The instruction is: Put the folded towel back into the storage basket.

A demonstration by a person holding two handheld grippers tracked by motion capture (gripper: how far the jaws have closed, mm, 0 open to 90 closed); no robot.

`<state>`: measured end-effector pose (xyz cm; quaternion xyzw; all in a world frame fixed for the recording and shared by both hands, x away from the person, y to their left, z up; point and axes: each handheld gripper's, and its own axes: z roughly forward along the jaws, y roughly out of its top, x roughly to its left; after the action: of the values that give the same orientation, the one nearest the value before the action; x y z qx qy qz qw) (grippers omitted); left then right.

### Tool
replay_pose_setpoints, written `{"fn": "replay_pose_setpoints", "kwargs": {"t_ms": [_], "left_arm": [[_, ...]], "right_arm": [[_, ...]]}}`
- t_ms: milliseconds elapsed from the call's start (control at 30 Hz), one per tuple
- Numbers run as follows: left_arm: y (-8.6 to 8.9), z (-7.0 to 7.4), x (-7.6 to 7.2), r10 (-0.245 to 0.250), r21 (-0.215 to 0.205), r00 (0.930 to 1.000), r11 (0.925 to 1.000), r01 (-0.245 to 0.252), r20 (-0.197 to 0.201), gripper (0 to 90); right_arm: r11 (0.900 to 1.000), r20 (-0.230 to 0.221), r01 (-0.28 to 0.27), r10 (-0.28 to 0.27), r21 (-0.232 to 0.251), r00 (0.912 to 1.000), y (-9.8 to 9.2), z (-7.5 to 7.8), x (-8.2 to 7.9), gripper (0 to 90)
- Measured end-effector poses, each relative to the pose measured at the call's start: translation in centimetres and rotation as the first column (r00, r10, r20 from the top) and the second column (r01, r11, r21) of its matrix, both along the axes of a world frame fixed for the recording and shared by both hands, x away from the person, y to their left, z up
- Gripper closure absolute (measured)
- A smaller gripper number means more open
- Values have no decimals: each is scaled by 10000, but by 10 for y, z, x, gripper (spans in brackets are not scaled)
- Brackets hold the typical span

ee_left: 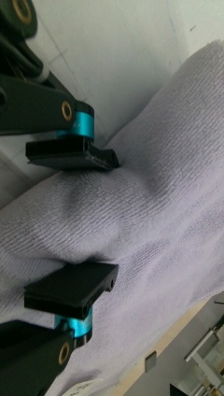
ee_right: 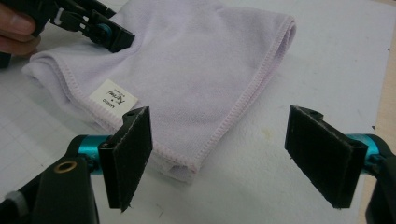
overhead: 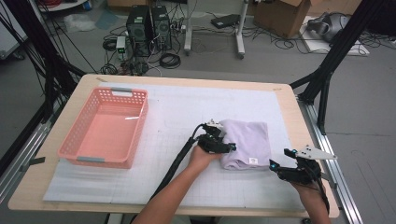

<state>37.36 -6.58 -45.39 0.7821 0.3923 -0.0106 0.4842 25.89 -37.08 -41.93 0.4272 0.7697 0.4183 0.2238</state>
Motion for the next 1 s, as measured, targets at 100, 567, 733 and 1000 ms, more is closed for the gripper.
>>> {"fn": "replay_pose_setpoints", "kwargs": {"t_ms": [100, 567, 733, 1000], "left_arm": [[2, 0, 2, -50, -188, 9998, 9998, 47, -174, 606], [23, 6, -1, -488, -1225, 9983, 9911, 525, 333, 681], [34, 12, -3, -584, -1413, 9954, 9876, 686, 757, 686], [54, 29, -7, -708, -1620, 9829, 9818, 988, 1699, 695]], "right_arm": [[10000, -15, 34, -34, 35, 10000, -1, 0, 0, 221], [9996, 2, 202, -202, 180, 9998, -6, 0, -1, 221], [9996, 14, 202, -202, 185, 9998, -6, 0, -1, 221], [9996, -10, 172, -172, 245, 9999, -5, 0, -1, 221]]}}
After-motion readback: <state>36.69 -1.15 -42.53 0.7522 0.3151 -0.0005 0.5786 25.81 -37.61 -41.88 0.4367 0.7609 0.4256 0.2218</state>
